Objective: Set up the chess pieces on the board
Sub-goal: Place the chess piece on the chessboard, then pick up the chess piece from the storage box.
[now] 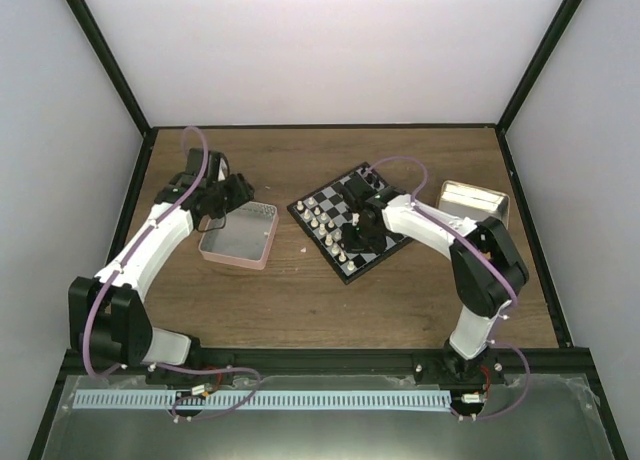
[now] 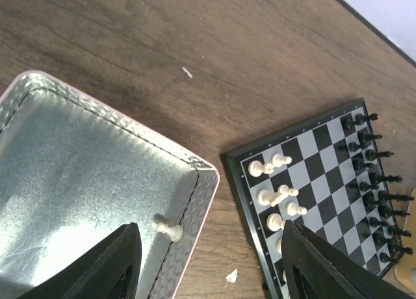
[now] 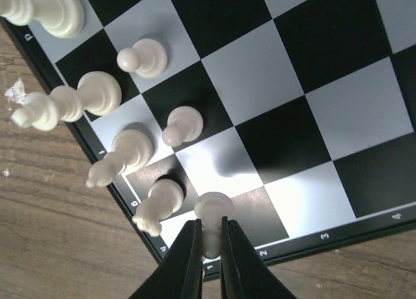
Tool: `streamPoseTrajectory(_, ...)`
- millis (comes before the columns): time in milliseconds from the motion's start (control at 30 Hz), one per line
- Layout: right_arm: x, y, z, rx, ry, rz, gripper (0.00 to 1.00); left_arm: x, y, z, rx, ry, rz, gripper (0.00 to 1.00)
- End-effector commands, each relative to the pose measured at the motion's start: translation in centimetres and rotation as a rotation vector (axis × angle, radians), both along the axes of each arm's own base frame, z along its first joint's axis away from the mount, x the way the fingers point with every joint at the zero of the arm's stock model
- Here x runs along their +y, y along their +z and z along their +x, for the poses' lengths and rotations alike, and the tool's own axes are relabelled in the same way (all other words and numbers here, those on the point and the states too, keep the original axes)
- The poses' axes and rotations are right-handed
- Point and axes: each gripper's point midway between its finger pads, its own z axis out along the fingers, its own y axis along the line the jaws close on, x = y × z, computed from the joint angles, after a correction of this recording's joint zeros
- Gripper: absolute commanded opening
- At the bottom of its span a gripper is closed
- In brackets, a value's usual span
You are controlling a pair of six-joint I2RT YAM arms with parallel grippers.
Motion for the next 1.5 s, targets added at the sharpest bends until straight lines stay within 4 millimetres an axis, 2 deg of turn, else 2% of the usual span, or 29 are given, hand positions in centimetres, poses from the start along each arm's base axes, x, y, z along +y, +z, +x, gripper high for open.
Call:
streamPoseTrajectory(0, 0.5, 0.2, 1.4, -0.011, -0.001, -0.005, 0.02, 0.0, -1.0, -0.1, 0.015, -0.025, -0.005, 0.61)
streamPoseTrajectory(200, 0.6, -0.4, 2.1, -0.011, -0.004, -0.025, 0.04, 0.2, -1.7, -0.3, 0.03, -0.019, -0.022, 0.61)
streamPoseTrajectory(367, 0.5, -0.9, 2.0, 0.008, -0.006, -0.047, 0.12, 0.2, -2.2, -0.6, 0.048, -0.015, -0.029, 0.61)
streamPoseTrajectory(533, 0.6, 0.8, 2.4, -0.009, -0.013, -0.04, 0.3, 0.9, -3.0, -1.1, 0.081, 0.001, -0.001, 0.62)
streamPoseTrajectory(600, 0.9, 2.0, 2.8, -0.036, -0.019, -0.023, 0.32, 1.0, -3.6, -1.3, 0.098, 0.003, 0.002, 0.62)
streamPoseTrajectory(800, 0.7, 4.6, 4.4, -0.133, -0.071, -0.017, 0.32, 1.2, -5.7, -1.4, 0.14, 0.026, -0.012, 0.61)
streamPoseTrajectory(1067, 1.9, 5.0, 5.7, -0.17, -0.053, 0.023, 0.31, -0.2, -8.5, 0.0, 0.176, -0.01, -0.088, 0.54)
streamPoseTrajectory(1167, 2.1, 5.2, 6.0, -0.176, -0.049, 0.03, 0.31, -1.3, -10.2, 0.0, 0.209, -0.05, -0.134, 0.46)
streamPoseTrajectory(1267, 2.2, 5.4, 6.3, -0.181, -0.049, 0.027, 0.31, -1.9, -11.8, -0.4, 0.272, -0.06, -0.167, 0.39)
streamPoseTrajectory(1467, 2.3, 5.8, 6.4, -0.184, -0.06, 0.033, 0.29, -1.8, -14.3, -2.0, 0.425, 0.072, -0.237, 0.39)
